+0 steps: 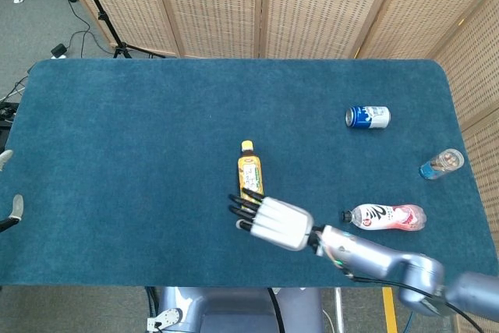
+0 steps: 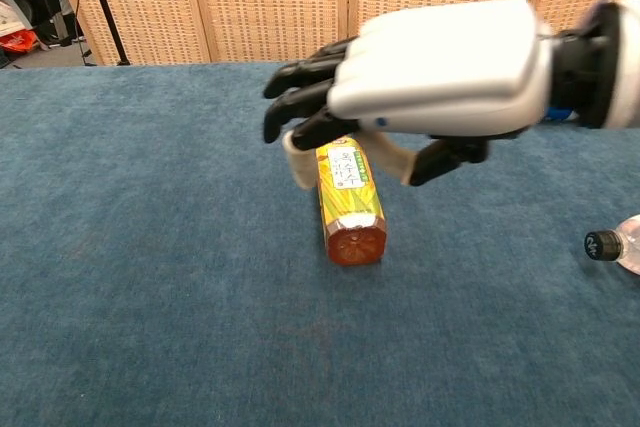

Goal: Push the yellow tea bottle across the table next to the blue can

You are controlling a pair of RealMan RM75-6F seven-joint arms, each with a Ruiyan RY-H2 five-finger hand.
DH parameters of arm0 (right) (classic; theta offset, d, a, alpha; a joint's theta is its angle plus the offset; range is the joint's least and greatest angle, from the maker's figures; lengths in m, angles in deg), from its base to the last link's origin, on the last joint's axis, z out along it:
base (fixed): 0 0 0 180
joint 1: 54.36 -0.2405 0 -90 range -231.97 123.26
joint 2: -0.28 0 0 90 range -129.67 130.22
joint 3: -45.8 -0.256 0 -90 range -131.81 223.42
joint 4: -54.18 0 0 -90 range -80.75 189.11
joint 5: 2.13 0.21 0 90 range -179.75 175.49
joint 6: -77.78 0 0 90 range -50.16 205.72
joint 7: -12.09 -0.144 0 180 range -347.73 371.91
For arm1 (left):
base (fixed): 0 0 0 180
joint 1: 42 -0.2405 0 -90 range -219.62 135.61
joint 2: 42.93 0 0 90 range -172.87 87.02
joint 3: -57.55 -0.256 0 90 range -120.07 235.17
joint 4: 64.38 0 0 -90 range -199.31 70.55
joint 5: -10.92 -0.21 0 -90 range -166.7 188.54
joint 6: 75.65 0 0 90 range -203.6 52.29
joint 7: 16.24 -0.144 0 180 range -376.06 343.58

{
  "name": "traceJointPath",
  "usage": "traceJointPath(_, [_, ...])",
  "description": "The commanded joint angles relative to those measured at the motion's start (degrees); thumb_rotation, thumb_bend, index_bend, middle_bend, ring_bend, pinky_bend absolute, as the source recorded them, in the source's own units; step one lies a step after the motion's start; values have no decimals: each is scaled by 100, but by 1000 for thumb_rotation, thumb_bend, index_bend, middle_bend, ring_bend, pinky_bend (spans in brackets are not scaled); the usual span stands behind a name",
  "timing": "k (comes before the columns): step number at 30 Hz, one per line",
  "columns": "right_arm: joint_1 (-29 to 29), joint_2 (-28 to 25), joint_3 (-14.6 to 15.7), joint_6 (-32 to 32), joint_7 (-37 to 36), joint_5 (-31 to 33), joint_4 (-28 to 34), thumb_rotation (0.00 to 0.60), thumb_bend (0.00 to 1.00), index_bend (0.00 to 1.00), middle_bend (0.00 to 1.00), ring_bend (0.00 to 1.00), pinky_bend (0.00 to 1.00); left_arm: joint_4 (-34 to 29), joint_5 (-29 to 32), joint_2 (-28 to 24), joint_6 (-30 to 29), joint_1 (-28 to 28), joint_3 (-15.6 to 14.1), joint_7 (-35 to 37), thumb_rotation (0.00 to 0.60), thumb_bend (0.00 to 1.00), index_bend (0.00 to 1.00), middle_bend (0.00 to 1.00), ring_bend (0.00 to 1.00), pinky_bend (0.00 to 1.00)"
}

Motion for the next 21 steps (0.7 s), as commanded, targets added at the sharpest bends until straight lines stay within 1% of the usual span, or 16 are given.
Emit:
traceJointPath(1, [-613,779,-371,594,744,557,-349,600,1000,347,173,21,144,2,30,3,21,2,15,10,600,568,0,0,0,0])
traceJointPath(7, [-993,1434,-579,934,1443,1221,-753,600,1000,351,176,21,144,33,110,-6,130,28,44,54,600,567,0,0,0,0])
traceJointPath(12, [-1138,1865,-759,1013,2327,2172,-1287,600,1000,351,176,21,145,68,141,-21,241,57,51,122,600,568,0,0,0,0])
traceJointPath(16, [-1156,1952,-708,942,2861,2798,-1482,600,1000,351,180,21,145,92,108,-42,264,56,47,207,600,568,0,0,0,0])
traceJointPath(19, [-1077,2050,-570,810,3037,3450,-1545,600,1000,361,195,21,145,121,116,-44,309,73,53,237,600,568,0,0,0,0])
traceJointPath(21, [-1089,2114,-460,696,3175,3709,-1543,600,1000,368,200,27,145,126,144,-45,365,98,64,247,600,568,0,0,0,0])
